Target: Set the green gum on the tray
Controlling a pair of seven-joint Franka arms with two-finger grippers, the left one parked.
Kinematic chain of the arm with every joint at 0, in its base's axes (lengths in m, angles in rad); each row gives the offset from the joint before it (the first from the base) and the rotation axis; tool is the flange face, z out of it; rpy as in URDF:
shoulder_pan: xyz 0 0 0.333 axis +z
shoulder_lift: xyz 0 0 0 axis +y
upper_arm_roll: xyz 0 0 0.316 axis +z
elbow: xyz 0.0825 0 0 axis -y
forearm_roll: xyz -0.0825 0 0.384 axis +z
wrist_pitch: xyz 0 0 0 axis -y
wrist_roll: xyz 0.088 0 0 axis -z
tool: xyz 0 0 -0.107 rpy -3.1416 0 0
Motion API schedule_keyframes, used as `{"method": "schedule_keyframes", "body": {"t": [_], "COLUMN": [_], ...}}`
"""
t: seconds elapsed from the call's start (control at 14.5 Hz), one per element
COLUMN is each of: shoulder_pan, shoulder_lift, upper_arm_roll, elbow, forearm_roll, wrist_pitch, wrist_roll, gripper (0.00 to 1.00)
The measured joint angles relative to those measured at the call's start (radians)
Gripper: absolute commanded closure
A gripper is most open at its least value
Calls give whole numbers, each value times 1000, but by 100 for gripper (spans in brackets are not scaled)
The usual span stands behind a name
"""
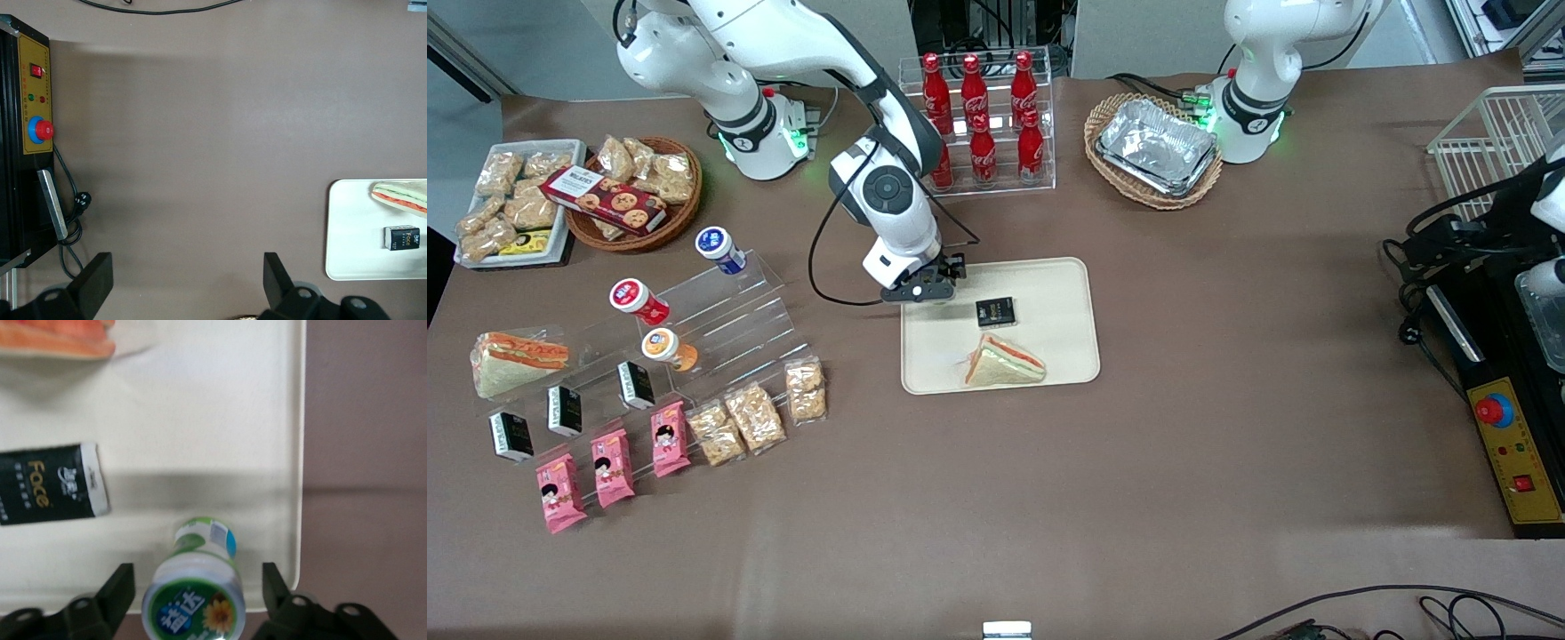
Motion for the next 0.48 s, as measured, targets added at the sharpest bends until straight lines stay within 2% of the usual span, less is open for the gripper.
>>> {"method": "schedule_keyframes", "body": {"t": [0.21, 0.48], "shoulder_pan": [-35, -113], "shoulder_lift": [-34, -151], "upper_arm_roll": [-14, -23], "elbow": [63, 305], "forearm_roll": [0, -6], "wrist_pitch": [-78, -470], "wrist_roll": [-12, -21], "gripper": [0, 0]}}
